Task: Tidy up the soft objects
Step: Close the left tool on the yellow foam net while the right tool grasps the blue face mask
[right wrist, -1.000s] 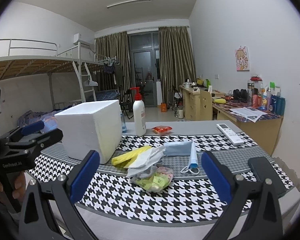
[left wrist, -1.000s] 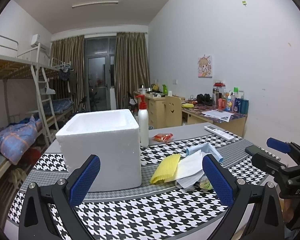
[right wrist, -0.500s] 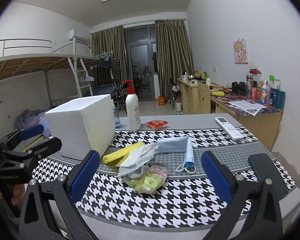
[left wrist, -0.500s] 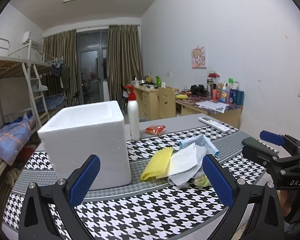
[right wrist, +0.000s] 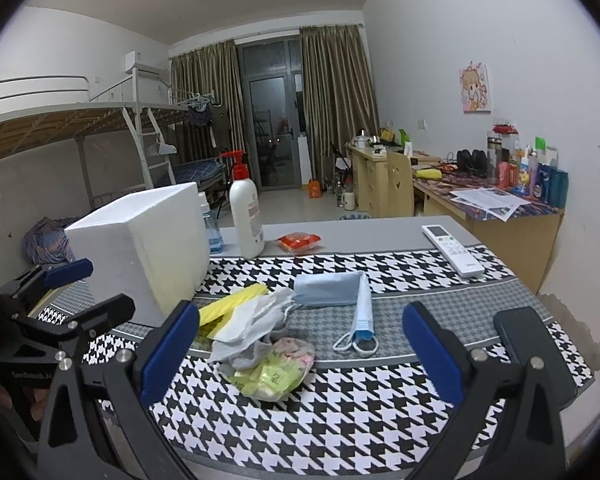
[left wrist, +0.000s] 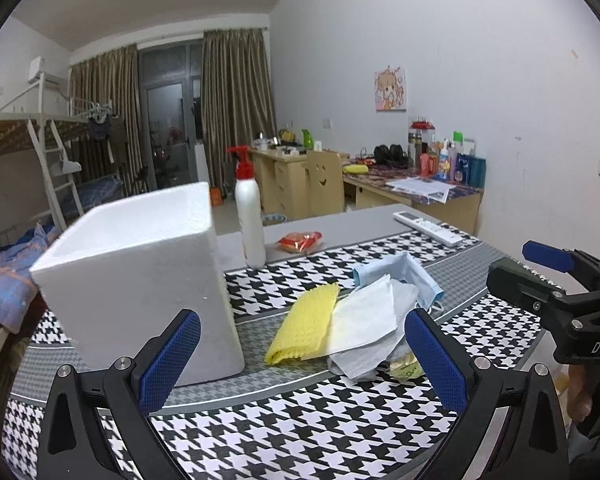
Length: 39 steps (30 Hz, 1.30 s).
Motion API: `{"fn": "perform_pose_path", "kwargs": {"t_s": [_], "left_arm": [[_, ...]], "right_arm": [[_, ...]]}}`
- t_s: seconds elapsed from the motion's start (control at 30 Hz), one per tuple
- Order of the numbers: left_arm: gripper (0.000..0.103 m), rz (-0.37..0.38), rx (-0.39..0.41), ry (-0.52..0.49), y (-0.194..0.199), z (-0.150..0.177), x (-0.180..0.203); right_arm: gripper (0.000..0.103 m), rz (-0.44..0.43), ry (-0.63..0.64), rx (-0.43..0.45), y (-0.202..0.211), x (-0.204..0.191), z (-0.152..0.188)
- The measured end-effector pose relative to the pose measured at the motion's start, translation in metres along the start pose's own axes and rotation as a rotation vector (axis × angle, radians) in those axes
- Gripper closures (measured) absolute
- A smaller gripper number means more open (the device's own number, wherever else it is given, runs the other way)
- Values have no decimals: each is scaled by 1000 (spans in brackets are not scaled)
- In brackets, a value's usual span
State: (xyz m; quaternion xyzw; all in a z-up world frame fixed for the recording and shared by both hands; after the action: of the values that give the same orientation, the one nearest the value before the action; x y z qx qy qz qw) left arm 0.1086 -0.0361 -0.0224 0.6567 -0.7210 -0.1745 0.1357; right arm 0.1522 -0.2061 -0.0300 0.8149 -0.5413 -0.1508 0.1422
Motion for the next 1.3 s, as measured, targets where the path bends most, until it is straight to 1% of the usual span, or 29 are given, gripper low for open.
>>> {"fn": "perform_pose_path", "kwargs": {"t_s": [0.2, 0.37, 0.53, 0.63, 0.7, 0.83, 0.87, 0.97, 1.03, 1.2, 1.3], "left_arm": [[1, 23, -38, 4, -18, -5, 4], [1, 12, -63, -30, -34, -6, 11], [1, 18, -91, -34, -48, -7, 14], [1, 5, -114, -47, -58, -7, 19], [4, -5, -128, -62, -64, -7, 22], [8, -7, -158, -65, -74, -6, 25], [10, -16, -168, -66, -77, -6, 25], [11, -54, -191, -73, -87, -6, 24], [14, -71, -206, -78, -92, -6, 24], [30, -104, -241, -86, -105, -2, 22], [33, -103, -266, -93, -110, 2, 22]], "right_arm": [[0, 8, -9, -34, -14, 7, -3], [0, 17, 1, -53, -25, 13, -4], [0, 13, -12, -72, -34, 23, -4], [0, 8, -16, -82, -39, 26, -3], [0, 9, -19, -91, -43, 29, -3], [0, 4, -22, -112, -50, 34, -3], [0, 3, -21, -116, -51, 34, -3], [0, 0, -15, -130, -56, 34, -4], [0, -6, -14, -137, -59, 34, -5], [0, -14, -16, -151, -69, 38, -5], [0, -21, -20, -169, -76, 39, -3]]}}
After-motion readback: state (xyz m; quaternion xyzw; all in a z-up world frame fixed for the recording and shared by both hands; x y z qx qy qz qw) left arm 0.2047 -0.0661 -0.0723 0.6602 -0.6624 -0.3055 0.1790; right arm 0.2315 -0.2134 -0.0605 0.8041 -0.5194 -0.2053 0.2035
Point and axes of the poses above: each gripper's, at about its wrist camera, not at the fingertips, and y roughly against the way its jaws point, x to its right, z to its underside, the point moved 3 cm from there along -y, roughly the way its jaws point
